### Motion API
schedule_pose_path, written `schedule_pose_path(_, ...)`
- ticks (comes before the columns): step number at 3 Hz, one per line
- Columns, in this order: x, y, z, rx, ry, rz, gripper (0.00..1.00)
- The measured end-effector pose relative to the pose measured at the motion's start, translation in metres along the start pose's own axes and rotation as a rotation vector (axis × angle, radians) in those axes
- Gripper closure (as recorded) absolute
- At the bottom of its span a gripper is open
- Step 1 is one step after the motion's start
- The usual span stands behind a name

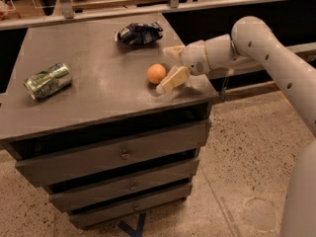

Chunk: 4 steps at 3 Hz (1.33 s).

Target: Move orange near green can

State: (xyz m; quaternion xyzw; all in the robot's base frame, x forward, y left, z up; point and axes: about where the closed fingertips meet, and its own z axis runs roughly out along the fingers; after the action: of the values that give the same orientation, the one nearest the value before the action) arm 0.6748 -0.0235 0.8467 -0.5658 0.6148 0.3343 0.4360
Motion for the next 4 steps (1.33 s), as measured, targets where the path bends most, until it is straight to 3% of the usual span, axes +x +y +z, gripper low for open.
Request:
schedule_pose_path(2,0.004,0.011,0.009,-0.078,-0.025,0.011,0.41)
schedule_pose_path(3,0.002,0.014,0.013,-0.1,-0.013,0.005,0.65)
schedule_pose_path(4,-0.016,0.019,0.021,-0.094,-0.036,-0.002,0.88)
